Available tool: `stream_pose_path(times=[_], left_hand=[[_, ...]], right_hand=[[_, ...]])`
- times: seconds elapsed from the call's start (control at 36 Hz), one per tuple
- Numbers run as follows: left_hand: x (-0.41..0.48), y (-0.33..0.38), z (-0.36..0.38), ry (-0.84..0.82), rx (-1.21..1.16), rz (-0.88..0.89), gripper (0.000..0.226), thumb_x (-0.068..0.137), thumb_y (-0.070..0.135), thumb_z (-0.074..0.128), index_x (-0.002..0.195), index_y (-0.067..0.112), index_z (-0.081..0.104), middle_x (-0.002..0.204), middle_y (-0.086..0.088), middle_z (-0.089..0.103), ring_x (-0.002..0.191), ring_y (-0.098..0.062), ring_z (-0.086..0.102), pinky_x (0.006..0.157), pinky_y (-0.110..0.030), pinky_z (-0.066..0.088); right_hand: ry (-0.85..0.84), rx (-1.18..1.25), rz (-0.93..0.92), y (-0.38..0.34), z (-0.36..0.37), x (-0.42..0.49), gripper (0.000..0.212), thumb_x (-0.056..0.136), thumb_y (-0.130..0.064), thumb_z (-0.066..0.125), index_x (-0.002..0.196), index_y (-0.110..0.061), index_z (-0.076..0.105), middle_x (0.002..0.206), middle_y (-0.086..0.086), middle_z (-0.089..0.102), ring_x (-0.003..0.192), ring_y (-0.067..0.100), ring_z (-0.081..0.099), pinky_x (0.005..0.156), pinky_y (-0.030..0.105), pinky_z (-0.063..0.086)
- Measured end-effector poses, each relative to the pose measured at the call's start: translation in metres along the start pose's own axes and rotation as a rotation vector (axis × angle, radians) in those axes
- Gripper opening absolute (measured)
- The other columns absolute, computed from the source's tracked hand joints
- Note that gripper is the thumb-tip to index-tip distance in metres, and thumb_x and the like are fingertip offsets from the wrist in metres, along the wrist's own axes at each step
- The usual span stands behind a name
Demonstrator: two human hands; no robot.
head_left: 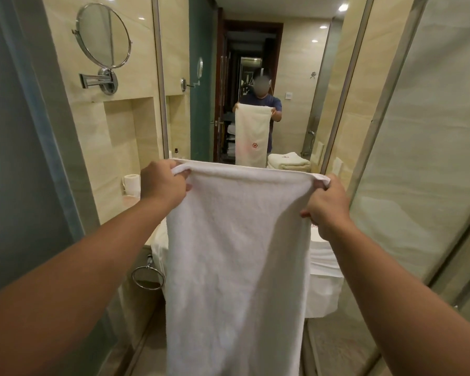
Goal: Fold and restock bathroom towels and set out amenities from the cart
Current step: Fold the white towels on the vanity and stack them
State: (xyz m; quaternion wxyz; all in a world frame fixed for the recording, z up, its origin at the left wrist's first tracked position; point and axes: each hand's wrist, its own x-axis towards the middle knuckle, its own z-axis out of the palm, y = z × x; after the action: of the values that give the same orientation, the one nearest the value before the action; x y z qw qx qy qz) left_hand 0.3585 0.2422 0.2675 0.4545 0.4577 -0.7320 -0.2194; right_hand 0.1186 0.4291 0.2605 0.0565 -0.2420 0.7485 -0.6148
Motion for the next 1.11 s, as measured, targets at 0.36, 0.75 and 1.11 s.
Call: stream_pose_path(times=[0.36, 0.75, 1.11], left_hand=[[0.154, -0.042, 0.059, -0.032, 0.152, 0.402, 0.037, 0.099, 0.017, 0.064, 0.111, 0.029, 0.03, 0.088, -0.007, 0.057, 0.067, -0.023, 0.058, 0.058, -0.041, 0.059], [0.303, -0.074, 0.14, -0.098, -0.086, 0.147, 0.034, 0.095, 0.016, 0.071, 0.119, 0.019, 0.047, 0.111, -0.006, 0.058, 0.099, -0.024, 0.057, 0.074, -0.033, 0.051], [0.403, -0.122, 0.279, -0.21, -0.087, 0.026, 0.015, 0.105, 0.026, 0.056, 0.107, 0.018, 0.044, 0.09, 0.004, 0.053, 0.079, -0.01, 0.051, 0.058, -0.024, 0.033]], right_hand=[[0.139, 0.497, 0.228, -0.015, 0.109, 0.121, 0.025, 0.112, -0.031, 0.035, 0.097, -0.025, 0.053, 0.094, 0.011, 0.067, 0.051, 0.024, 0.068, 0.059, 0.04, 0.063], [0.203, 0.382, 0.042, -0.013, 0.216, 0.253, 0.029, 0.112, -0.032, 0.036, 0.087, -0.031, 0.05, 0.11, 0.004, 0.064, 0.073, 0.023, 0.078, 0.058, 0.026, 0.05], [0.121, 0.407, 0.103, 0.064, 0.315, 0.412, 0.025, 0.112, -0.03, 0.038, 0.092, -0.034, 0.053, 0.109, 0.001, 0.065, 0.076, 0.025, 0.077, 0.07, 0.036, 0.052]])
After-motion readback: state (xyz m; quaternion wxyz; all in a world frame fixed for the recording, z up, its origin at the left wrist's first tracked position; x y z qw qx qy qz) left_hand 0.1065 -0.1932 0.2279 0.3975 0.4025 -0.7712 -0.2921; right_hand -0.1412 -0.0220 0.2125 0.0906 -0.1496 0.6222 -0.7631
